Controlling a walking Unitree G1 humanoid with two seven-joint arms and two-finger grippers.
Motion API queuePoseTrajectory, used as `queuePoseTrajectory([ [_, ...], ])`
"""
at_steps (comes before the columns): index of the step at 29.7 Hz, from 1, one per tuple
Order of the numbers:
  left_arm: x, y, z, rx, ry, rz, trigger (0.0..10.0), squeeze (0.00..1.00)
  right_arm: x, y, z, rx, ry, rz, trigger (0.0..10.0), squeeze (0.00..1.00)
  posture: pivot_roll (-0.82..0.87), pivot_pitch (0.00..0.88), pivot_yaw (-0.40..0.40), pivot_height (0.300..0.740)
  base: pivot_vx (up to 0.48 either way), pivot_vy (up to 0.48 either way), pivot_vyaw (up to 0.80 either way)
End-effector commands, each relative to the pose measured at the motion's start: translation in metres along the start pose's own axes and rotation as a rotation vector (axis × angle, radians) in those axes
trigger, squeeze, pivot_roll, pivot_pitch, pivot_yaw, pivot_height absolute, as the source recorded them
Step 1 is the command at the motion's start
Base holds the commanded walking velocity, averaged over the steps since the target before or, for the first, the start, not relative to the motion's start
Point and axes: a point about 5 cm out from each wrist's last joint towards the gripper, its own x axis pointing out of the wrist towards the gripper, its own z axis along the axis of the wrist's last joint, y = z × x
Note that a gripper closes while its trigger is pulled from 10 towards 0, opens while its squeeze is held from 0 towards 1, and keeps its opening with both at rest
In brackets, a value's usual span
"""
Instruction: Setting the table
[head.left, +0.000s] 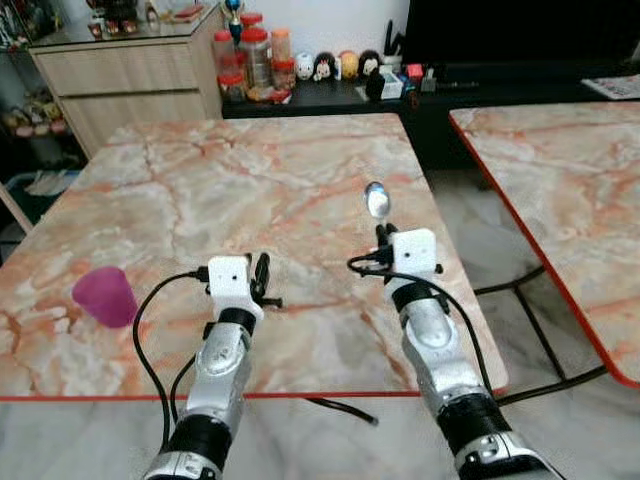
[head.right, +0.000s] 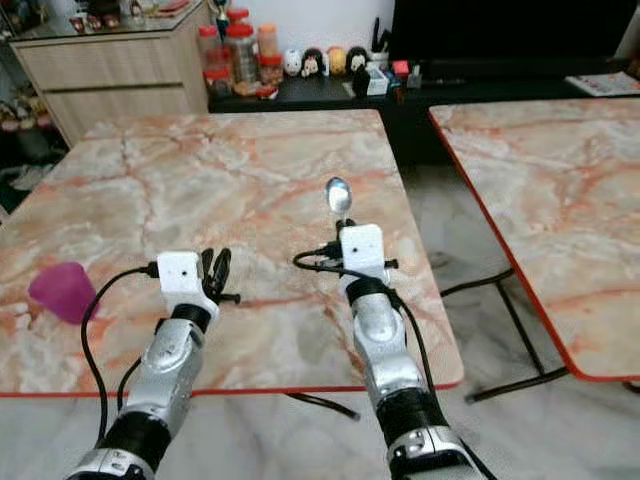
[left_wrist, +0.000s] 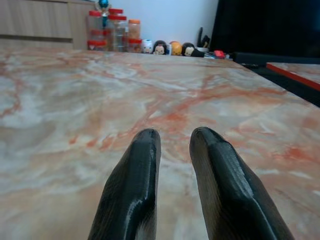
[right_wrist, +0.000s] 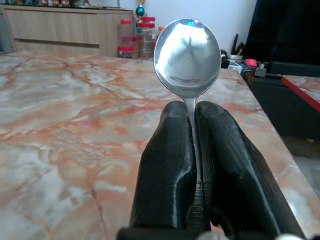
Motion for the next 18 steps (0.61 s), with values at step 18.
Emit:
queuePoseTrajectory([
  [18,0.0045,0.0008,0.0093,-0.009,-0.046,0.022,10.0,0.0,0.0034,0.0062,0.0083,-0.023,-0.044,0.04,10.0,0.0,0.04,0.0,0.022,0.728,0.0,-0.336,0.0],
])
